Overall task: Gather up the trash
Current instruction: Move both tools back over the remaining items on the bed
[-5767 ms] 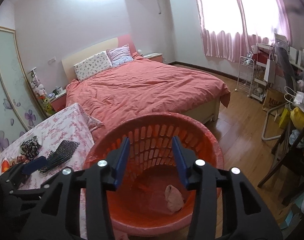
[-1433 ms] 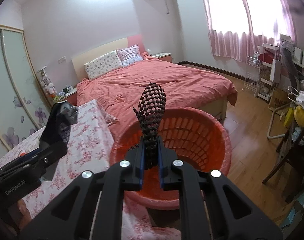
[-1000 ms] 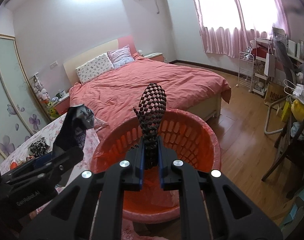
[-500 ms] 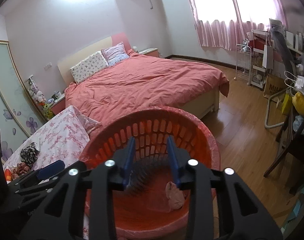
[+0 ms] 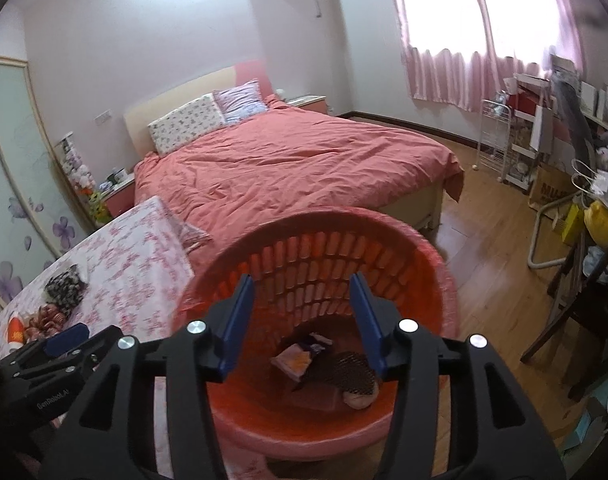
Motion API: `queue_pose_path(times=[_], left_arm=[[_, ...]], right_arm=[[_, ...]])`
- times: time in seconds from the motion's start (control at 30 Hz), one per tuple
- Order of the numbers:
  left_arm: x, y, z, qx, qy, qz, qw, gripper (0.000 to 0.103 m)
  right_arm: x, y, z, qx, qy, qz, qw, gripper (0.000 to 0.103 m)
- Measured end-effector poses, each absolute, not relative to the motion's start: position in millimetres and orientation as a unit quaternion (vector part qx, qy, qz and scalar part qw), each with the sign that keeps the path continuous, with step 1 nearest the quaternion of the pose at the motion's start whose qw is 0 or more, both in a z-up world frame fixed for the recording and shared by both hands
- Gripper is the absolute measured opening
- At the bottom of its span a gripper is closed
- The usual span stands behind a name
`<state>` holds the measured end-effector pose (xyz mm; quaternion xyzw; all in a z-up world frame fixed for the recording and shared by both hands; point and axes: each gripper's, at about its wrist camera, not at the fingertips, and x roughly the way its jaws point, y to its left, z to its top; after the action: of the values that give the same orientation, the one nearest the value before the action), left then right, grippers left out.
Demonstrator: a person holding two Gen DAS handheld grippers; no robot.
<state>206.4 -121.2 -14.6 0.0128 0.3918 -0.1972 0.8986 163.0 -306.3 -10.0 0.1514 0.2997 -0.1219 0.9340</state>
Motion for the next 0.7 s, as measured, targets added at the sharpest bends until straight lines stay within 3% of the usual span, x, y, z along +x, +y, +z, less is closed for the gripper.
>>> queue_pose_path(times=[0.7], left_arm=[[183, 84, 0, -0.066, 0.359, 0.008, 0.931, 0.080]], right_arm=[[208, -109, 3, 0.066, 0.341, 0.058, 0.936, 0.051]])
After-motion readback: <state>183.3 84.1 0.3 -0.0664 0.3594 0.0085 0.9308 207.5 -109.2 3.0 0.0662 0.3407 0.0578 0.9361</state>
